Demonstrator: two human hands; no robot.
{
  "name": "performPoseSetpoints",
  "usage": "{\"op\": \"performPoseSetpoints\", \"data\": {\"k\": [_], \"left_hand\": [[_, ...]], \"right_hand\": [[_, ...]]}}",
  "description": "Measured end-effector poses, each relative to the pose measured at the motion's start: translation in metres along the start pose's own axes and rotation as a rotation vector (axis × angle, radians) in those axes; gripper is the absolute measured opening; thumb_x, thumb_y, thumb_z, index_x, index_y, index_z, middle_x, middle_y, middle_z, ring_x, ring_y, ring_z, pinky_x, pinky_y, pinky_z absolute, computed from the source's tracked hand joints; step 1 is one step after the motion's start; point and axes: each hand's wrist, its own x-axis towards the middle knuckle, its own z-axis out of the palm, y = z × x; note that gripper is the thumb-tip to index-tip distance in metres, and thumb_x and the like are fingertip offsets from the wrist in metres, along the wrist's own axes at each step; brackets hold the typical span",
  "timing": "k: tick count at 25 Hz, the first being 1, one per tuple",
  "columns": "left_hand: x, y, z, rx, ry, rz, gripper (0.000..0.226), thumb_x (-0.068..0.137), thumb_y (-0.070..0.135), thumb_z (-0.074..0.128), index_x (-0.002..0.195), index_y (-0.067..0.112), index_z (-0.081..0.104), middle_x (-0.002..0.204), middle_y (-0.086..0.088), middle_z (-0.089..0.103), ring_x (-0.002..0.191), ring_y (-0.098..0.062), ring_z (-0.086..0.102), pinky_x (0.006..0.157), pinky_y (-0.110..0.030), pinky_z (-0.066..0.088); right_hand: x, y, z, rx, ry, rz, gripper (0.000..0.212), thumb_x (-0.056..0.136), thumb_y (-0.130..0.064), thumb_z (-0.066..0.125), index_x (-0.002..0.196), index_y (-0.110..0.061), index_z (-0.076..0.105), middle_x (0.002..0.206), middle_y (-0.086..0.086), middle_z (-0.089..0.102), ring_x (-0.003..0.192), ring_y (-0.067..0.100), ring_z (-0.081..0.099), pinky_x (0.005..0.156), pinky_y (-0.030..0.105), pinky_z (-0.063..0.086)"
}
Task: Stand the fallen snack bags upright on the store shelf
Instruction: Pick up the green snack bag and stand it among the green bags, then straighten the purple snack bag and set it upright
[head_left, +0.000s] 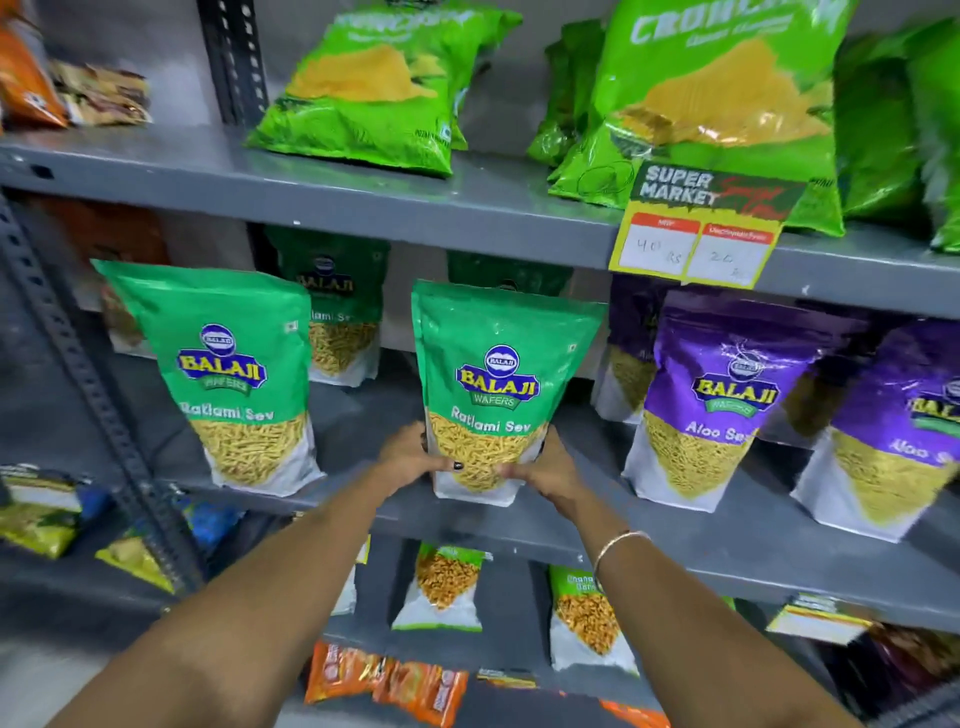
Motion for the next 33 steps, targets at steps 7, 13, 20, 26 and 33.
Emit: {"op": "performPoseSetpoints", "data": {"k": [7, 13, 20, 26, 33], "left_hand": [[-0.03, 0.001, -0.008, 0.151, -0.007, 0.033, 0.049, 0.071, 0.018, 0.077, 0.112, -0.002, 0.06, 0.123, -0.018, 0.065, 0.114, -0.029, 0.06, 0.091, -0.035, 0.047], [-0.036, -0.004, -0.011, 0.14, -0.059, 0.083, 0.052, 0.07, 0.018, 0.077, 0.117, 0.004, 0.06, 0.127, -0.013, 0.064, 0.117, -0.028, 0.058, 0.094, -0.034, 0.046], [-0.032, 0.006, -0.015, 0.486, -0.328, -0.201, 0.039, 0.079, 0.032, 0.068, 0.105, 0.007, 0.054, 0.098, -0.01, 0.056, 0.084, -0.023, 0.057, 0.09, -0.035, 0.052], [-0.05, 0.075, 0.055, 0.536, -0.931, -0.181, 0.023, 0.095, 0.029, 0.042, 0.081, 0.012, 0.05, 0.081, -0.003, 0.056, 0.065, -0.011, 0.06, 0.09, -0.04, 0.046], [0.007, 0.131, 0.187, -0.073, -0.356, 0.144, 0.06, 0.069, 0.023, 0.076, 0.118, 0.014, 0.042, 0.119, 0.0, 0.046, 0.11, -0.02, 0.049, 0.082, -0.027, 0.042]], "right_hand": [[-0.03, 0.003, 0.004, -0.057, 0.022, 0.004, 0.088, 0.063, -0.006, 0.082, 0.136, -0.005, 0.033, 0.126, 0.006, 0.05, 0.12, 0.019, 0.046, 0.092, 0.026, 0.038], [-0.048, -0.005, 0.011, -0.066, 0.031, 0.019, 0.093, 0.055, -0.014, 0.087, 0.132, -0.013, 0.036, 0.133, 0.009, 0.055, 0.124, 0.029, 0.051, 0.1, 0.052, 0.046], [-0.052, -0.01, -0.003, -0.154, 0.078, 0.071, 0.097, 0.065, -0.017, 0.081, 0.141, -0.003, 0.022, 0.143, 0.015, 0.04, 0.134, 0.03, 0.039, 0.108, 0.041, 0.039], [-0.061, 0.006, -0.101, -0.271, 0.41, 0.133, 0.073, 0.073, -0.018, 0.075, 0.13, 0.005, 0.037, 0.125, 0.019, 0.053, 0.114, 0.03, 0.051, 0.09, 0.03, 0.039], [-0.018, 0.043, -0.247, -0.17, 0.534, 0.103, 0.105, 0.047, -0.028, 0.088, 0.132, 0.003, 0.033, 0.137, 0.021, 0.044, 0.125, 0.033, 0.045, 0.105, 0.044, 0.039]]}}
